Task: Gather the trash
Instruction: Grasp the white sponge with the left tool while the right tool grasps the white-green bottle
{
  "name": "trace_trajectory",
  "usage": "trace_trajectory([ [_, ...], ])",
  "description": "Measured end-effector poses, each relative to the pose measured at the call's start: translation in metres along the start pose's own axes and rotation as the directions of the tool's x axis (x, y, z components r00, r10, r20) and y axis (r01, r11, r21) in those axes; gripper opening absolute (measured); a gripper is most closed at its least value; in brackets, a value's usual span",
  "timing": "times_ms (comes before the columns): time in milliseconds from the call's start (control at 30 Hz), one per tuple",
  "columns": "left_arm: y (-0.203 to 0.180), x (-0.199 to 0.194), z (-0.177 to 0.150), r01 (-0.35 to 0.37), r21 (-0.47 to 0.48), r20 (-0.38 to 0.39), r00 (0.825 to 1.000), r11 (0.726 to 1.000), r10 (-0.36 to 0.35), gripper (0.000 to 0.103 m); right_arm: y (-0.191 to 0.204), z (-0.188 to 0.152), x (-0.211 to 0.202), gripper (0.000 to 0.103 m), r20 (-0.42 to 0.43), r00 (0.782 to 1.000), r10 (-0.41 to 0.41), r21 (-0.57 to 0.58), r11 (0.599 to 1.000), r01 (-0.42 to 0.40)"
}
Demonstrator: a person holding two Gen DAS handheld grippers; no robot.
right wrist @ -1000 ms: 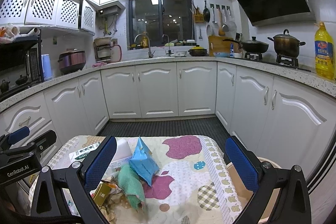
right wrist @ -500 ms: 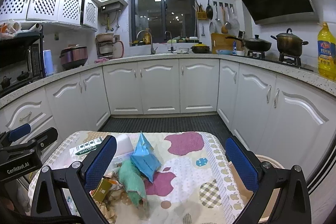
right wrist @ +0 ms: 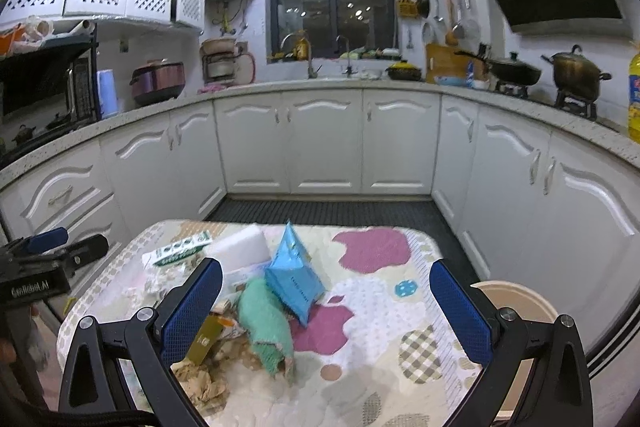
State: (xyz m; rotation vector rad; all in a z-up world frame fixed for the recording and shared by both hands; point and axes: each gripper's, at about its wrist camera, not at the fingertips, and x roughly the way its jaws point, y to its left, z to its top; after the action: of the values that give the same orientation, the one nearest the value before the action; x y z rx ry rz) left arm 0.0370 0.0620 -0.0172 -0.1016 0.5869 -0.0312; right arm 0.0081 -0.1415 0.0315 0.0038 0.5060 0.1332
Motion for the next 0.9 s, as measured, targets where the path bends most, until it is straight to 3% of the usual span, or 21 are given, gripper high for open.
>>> trace_trajectory([
  [367, 0.052, 0.032, -0.008, -0.053, -0.017, -0.114, 0.992, 0.998, 0.051, 0.101, 0.02, -0.019, 0.039, 0.103, -0.133, 0.984, 0.114, -0.026, 0.993, -0.119],
  [667, 0.063, 0.075, -0.002, -0.021, 0.005, -0.195, 0.981, 1.0, 0.022, 0.101, 0.048, -0.016, 0.061, 0.092, -0.204, 0.938, 0.28, -0.059, 0.953, -0.297],
  [900, 0.061, 0.082, -0.002, 0.025, 0.006, -0.233, 0.972, 1.0, -0.023, 0.101, 0.065, -0.021, 0.072, 0.089, -0.256, 0.905, 0.34, -0.07, 0.927, -0.368],
])
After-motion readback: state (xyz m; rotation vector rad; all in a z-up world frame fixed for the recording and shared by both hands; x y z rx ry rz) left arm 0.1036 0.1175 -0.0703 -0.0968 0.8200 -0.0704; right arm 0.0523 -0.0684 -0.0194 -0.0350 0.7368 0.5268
